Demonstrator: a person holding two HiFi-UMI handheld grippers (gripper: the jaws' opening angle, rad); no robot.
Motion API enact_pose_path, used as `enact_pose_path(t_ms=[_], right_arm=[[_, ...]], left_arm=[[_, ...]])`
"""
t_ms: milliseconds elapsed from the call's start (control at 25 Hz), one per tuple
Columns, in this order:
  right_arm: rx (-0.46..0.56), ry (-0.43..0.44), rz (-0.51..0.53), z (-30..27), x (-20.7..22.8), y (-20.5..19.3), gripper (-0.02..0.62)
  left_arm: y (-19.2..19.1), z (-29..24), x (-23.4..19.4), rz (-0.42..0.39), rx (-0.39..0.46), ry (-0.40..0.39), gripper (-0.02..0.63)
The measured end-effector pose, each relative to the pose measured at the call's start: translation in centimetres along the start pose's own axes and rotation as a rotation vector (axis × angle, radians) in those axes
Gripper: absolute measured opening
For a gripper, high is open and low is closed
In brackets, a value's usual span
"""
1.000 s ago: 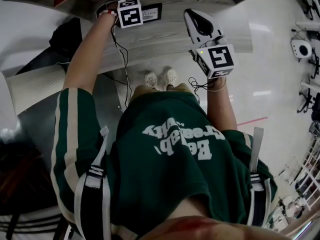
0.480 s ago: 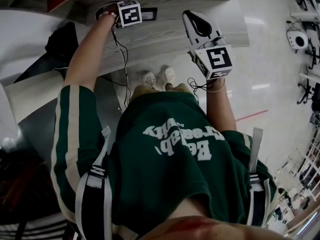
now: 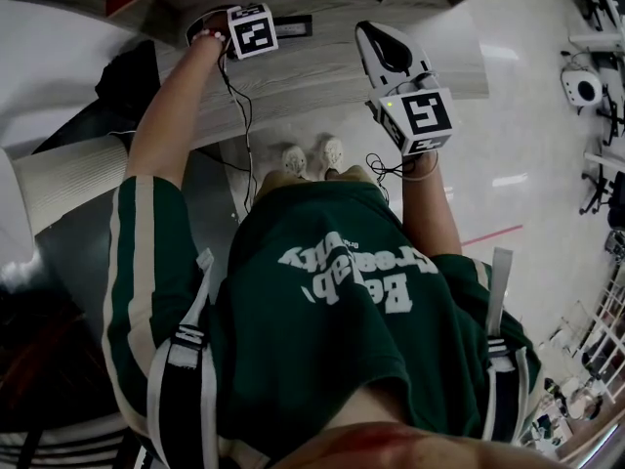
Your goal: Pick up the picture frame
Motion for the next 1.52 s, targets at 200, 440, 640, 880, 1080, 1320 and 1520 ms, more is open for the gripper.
enact_pose_path(t_ms=[200, 440, 640, 880, 1080, 1320, 1520], right_arm=[[0.03, 0.013, 0.009, -0.1, -0.6, 1.9, 0.035], [0.077, 0.032, 0.018, -0.1, -1.3, 4.5, 0.035], [0.096, 0.052, 0.026, -0.1, -2.0, 6.4, 0.035], [0.126, 0.075, 0.042, 0.0, -2.8, 8.4, 0.035], [0.147, 0.101, 0.062, 0.0, -3.8, 9.7, 0.035], [0.155, 0.114, 0.07, -0.1, -4.5, 10.4, 0.035], [0.16, 0.117, 0.07, 0.1, -4.5, 10.3, 0.035]], left_arm=[[1.2, 6.1, 0.0, 0.177, 0.191, 0.109, 0.026], [2.2, 13.5, 2.0, 0.421, 0.454, 0.229, 0.026], [3.1, 18.5, 4.8, 0.576, 0.611, 0.299, 0.026], [2.5, 24.2, 6.5, 0.732, 0.789, 0.447, 0.026], [2.2, 28.0, 8.1, 0.803, 0.916, 0.566, 0.026], [1.8, 29.5, 9.2, 0.84, 0.998, 0.744, 0.026], [2.0, 29.6, 9.5, 0.845, 1.022, 0.8, 0.026]])
Point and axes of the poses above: the fingertips, and each gripper's own axes: z backward along the fingers, x to its right, y out of its top, the point moved 3 cm from there along z, backward along the fingers, and after that the axes turned 1 degree about y, right-handed, at the moved point
